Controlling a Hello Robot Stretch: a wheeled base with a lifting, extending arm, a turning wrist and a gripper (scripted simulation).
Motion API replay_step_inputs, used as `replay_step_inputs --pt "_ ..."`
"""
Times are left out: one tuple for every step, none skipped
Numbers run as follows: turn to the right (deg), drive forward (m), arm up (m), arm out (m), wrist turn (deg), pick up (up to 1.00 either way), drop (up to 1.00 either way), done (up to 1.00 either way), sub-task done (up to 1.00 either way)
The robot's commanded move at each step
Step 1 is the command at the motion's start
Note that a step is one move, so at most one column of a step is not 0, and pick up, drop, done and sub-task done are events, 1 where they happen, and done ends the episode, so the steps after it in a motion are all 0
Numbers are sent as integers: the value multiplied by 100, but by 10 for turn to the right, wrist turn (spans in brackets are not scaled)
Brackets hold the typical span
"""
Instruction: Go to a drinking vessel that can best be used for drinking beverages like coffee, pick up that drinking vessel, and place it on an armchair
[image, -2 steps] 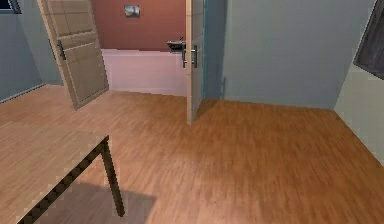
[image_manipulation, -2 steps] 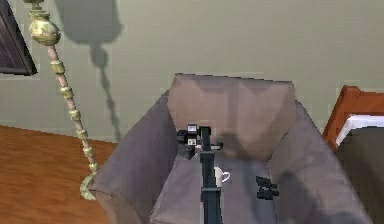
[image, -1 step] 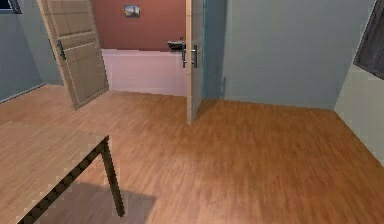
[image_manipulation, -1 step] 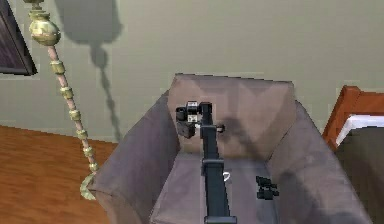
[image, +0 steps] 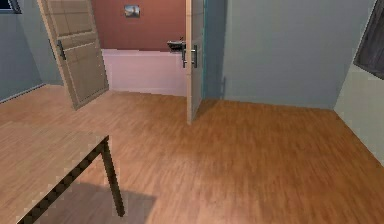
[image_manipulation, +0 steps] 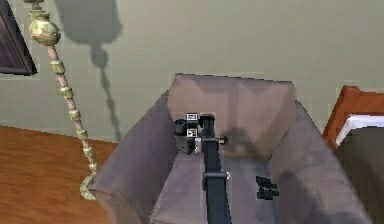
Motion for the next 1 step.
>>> replay_step_inputs --pt "0 0 0 0 0 0 0 100 0"
